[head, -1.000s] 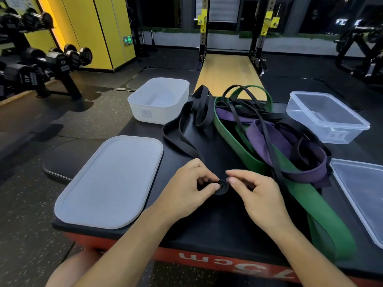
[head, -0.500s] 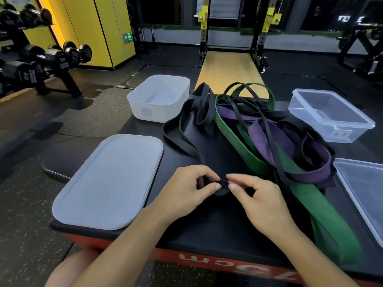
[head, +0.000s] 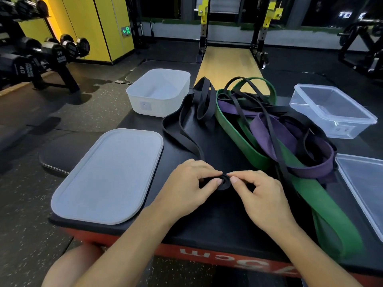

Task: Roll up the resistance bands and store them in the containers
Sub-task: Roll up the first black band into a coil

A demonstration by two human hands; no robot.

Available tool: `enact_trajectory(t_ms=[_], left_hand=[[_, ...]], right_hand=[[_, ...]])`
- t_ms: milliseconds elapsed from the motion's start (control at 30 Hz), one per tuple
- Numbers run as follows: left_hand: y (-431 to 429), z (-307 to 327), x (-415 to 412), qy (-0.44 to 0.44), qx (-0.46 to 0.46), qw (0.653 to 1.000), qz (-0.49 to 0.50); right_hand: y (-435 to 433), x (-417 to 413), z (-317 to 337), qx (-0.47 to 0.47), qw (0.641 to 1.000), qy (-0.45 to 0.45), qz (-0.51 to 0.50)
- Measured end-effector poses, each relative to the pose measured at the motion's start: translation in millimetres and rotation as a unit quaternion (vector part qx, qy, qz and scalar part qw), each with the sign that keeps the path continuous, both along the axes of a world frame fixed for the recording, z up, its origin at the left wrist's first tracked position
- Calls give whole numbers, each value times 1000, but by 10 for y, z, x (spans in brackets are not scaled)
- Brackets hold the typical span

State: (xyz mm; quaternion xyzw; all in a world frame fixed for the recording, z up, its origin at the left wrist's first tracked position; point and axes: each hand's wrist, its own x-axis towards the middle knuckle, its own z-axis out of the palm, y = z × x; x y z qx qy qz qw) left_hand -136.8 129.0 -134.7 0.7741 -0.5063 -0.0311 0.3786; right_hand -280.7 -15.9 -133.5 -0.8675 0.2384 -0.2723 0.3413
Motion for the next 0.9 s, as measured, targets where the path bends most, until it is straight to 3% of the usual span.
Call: enact_trajectory(t_ms=[233,533,733,900], left_hand=[[26,51,-12,37,2,999,-1],[77,66,11,85,6,996,-32],[98,101,79,141,14,987,-75],[108,118,137,165,23,981,-96]], right_hand=[[-27,46,45,19,998,41,32],[-29,8,199,118,988,68,70],[-65,35,253,266,961,29,75],[8,-1,188,258,963,14,79]])
